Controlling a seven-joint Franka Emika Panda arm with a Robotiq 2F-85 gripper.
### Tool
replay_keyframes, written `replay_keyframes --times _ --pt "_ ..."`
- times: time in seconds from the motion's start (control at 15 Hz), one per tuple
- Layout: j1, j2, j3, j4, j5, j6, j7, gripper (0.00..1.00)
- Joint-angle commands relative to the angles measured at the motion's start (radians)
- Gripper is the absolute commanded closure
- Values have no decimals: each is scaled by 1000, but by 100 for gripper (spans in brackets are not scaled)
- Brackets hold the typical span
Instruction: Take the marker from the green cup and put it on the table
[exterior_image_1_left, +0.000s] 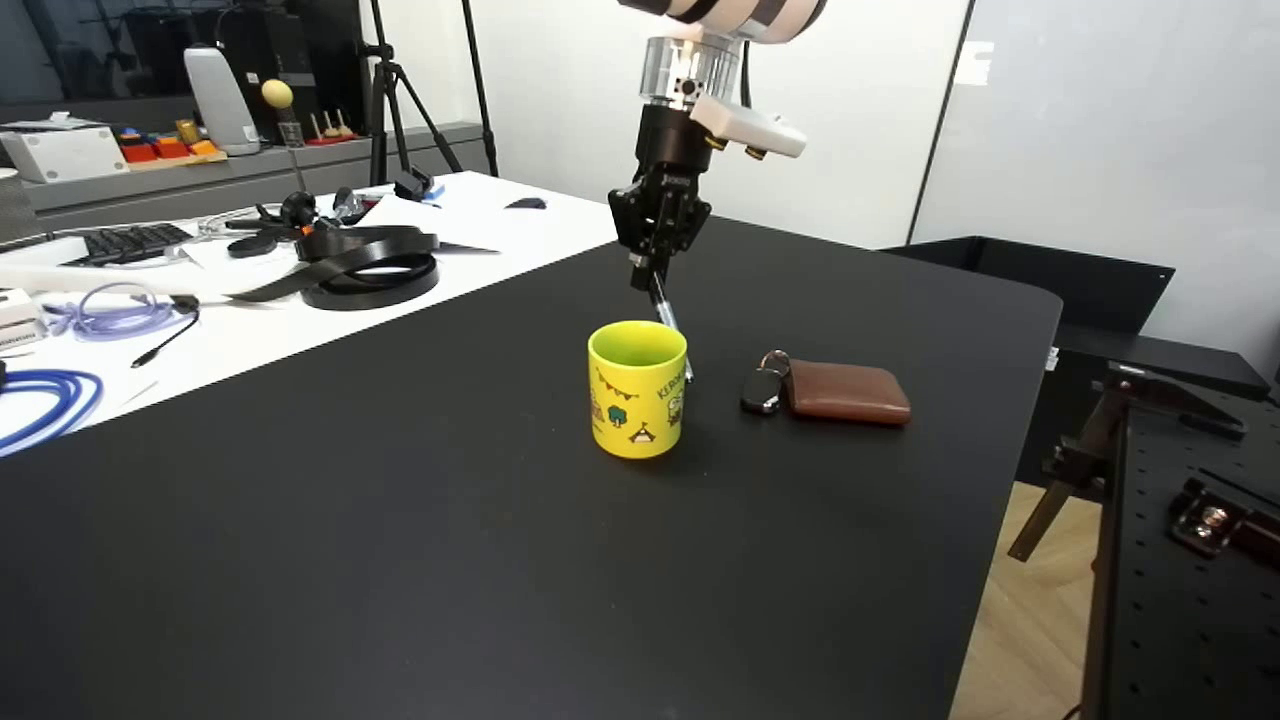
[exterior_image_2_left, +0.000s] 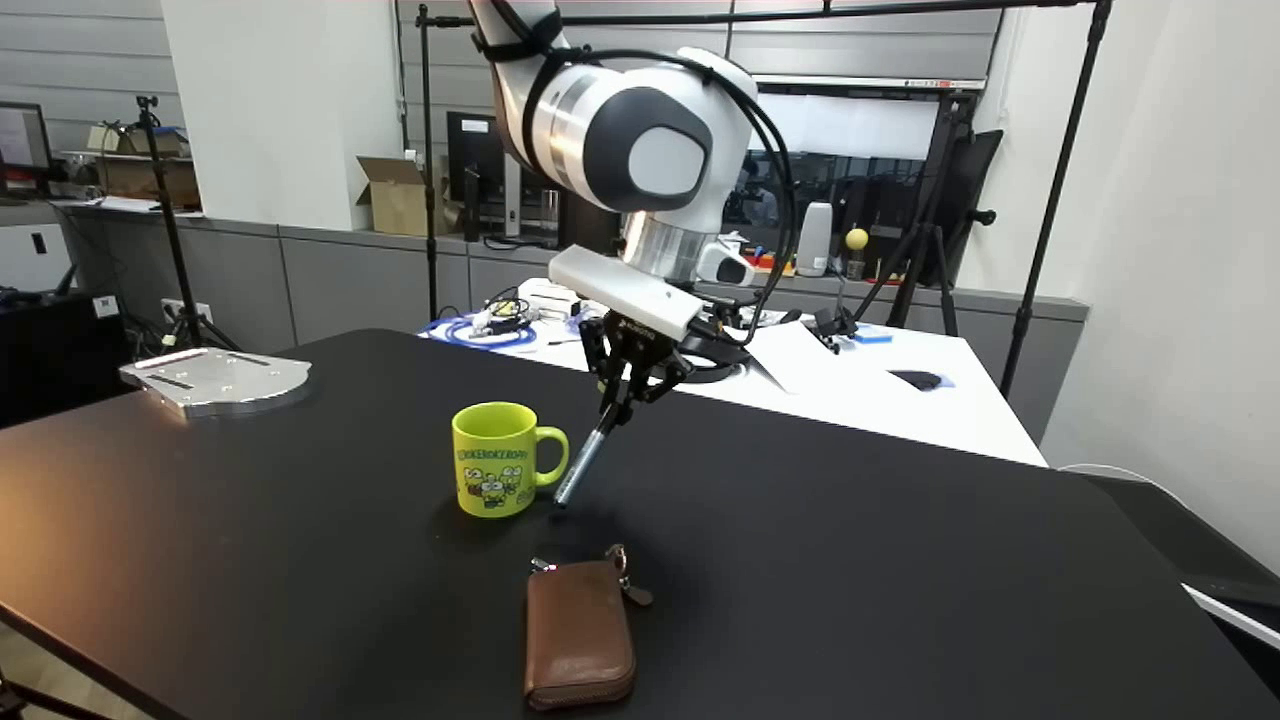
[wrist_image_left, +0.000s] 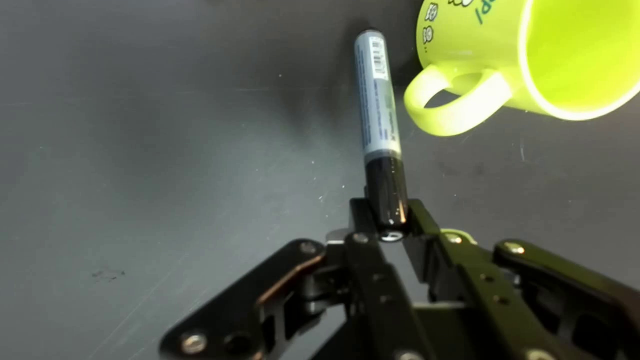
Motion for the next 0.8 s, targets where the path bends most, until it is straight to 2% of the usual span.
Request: replay_keyframes --times 0.0,0.07,0.13,0.2,0.33,0.73 --pt "-48 62 43 86 43 -74 -47 95" --pt "-52 73 46 98 47 -87 -53 95" --pt "-56 81 48 107 47 -99 -58 79" --pt "-60 88 49 117 47 -113 -60 53" --pt "-64 93 46 129 51 -130 -64 49" --pt "-70 71 45 105 57 -130 -73 8"
